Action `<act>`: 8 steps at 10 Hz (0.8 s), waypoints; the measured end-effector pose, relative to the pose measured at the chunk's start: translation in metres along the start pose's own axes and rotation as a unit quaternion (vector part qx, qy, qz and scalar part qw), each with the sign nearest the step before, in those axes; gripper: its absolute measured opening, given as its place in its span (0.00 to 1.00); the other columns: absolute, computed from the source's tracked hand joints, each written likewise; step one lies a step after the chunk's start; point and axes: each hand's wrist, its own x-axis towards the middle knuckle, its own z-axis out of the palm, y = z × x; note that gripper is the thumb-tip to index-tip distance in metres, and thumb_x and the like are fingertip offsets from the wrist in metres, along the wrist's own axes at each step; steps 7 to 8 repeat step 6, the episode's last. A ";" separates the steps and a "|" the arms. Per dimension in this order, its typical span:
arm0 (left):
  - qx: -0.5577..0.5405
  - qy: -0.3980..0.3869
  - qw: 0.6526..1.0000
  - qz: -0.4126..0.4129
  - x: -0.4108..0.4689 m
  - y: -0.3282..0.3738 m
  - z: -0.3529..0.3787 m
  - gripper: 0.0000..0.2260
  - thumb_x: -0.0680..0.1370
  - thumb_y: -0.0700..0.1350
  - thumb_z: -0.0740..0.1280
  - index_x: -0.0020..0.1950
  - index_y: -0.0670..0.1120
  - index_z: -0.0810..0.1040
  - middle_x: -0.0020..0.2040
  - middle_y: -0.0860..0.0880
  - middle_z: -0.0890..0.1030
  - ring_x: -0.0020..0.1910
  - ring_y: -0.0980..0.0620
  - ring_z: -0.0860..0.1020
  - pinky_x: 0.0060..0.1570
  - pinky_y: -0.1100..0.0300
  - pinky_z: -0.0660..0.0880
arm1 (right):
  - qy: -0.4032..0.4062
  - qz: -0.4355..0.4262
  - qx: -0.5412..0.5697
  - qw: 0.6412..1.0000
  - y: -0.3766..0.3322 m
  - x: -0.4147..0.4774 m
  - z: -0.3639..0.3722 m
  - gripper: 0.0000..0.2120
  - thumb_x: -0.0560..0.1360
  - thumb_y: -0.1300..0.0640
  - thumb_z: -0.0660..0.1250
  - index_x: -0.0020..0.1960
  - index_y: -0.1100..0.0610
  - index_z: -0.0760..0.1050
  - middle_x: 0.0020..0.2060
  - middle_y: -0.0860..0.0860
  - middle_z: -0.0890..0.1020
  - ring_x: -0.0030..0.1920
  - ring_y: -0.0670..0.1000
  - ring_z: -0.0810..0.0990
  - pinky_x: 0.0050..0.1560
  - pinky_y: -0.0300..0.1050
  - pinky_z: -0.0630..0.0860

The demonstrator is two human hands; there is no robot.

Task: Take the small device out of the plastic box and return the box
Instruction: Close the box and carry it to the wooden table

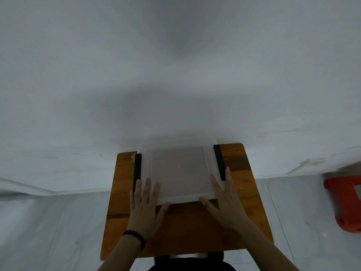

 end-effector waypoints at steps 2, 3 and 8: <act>0.017 -0.029 0.999 0.002 0.029 -0.011 -0.010 0.36 0.77 0.71 0.41 0.81 0.53 0.48 0.82 0.46 0.45 0.79 0.42 0.37 0.75 0.37 0.43 | -0.002 0.020 0.007 1.000 -0.010 0.020 -0.003 0.47 0.67 0.19 0.44 0.80 0.38 0.36 0.73 0.44 0.21 0.80 0.59 0.40 0.76 0.64 0.59; 0.023 -0.036 0.999 0.004 0.030 -0.010 -0.009 0.35 0.78 0.70 0.42 0.81 0.52 0.50 0.81 0.45 0.47 0.79 0.41 0.40 0.75 0.36 0.45 | 0.004 0.023 0.008 1.000 -0.010 0.022 0.000 0.46 0.68 0.19 0.46 0.79 0.37 0.37 0.74 0.44 0.22 0.80 0.60 0.42 0.75 0.64 0.60; 0.034 -0.046 0.998 0.001 0.026 -0.002 -0.019 0.39 0.73 0.72 0.31 0.80 0.55 0.39 0.79 0.47 0.37 0.78 0.41 0.33 0.75 0.40 0.36 | -0.043 0.006 0.029 0.999 -0.032 0.043 -0.095 0.26 0.72 0.27 0.58 0.65 0.39 0.71 0.68 0.47 0.72 0.72 0.56 0.70 0.68 0.62 0.71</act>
